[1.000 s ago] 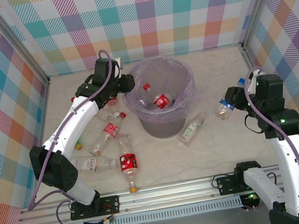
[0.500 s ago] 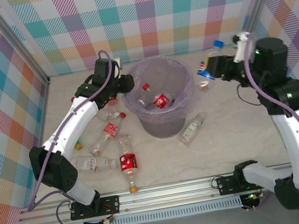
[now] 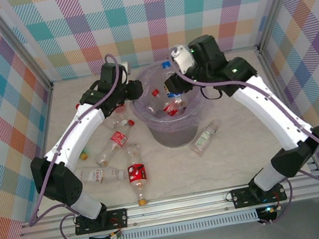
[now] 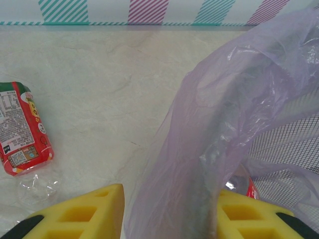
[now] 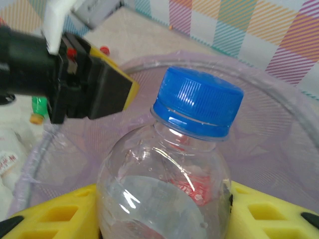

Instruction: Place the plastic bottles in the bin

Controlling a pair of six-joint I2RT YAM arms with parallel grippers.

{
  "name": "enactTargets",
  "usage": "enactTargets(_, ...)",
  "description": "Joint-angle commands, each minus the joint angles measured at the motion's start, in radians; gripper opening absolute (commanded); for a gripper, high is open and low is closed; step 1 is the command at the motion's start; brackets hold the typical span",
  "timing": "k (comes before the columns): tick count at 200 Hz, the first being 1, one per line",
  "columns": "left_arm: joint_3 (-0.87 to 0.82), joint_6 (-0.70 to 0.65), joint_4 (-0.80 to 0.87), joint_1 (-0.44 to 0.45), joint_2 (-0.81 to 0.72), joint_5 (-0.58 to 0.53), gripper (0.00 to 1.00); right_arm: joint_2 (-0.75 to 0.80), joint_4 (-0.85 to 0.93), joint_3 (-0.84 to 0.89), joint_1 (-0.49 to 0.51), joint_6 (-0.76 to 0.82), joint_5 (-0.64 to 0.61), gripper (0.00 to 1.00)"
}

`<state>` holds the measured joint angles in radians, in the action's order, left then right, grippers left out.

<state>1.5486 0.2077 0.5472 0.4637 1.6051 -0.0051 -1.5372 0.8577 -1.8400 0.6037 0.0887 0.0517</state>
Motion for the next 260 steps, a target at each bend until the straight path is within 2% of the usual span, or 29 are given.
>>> enactTargets(1,-0.041,-0.026,0.105,0.006,0.027,-0.027,0.40,-0.010,0.009,-0.004,0.001,0.114,-0.037,0.53)
enactTargets(39,-0.036,-0.033,0.114,0.006,0.029,-0.032,0.39,-0.100,0.045,-0.012,0.007,0.166,0.018,0.54)
enactTargets(100,-0.032,-0.048,0.119,0.006,0.012,-0.048,0.39,-0.206,0.022,0.028,0.010,0.141,0.077,0.55)
enactTargets(118,-0.032,-0.054,0.123,0.006,0.014,-0.050,0.39,-0.227,0.023,0.030,0.011,0.128,0.086,0.58)
enactTargets(127,-0.030,-0.056,0.125,0.006,0.013,-0.052,0.39,-0.233,0.023,0.030,0.011,0.122,0.088,0.63)
enactTargets(143,-0.029,-0.059,0.128,0.006,0.012,-0.055,0.39,-0.229,0.026,0.028,0.012,0.113,0.090,0.73)
enactTargets(180,-0.030,-0.064,0.128,0.006,0.011,-0.056,0.39,-0.219,0.049,0.007,0.011,0.105,0.072,0.83)
enactTargets(224,-0.031,-0.067,0.128,0.005,0.007,-0.061,0.39,-0.172,0.071,-0.029,0.011,0.058,0.059,0.84)
enactTargets(260,-0.031,-0.070,0.129,0.005,0.009,-0.060,0.39,-0.045,0.086,-0.060,0.010,-0.061,0.038,0.83)
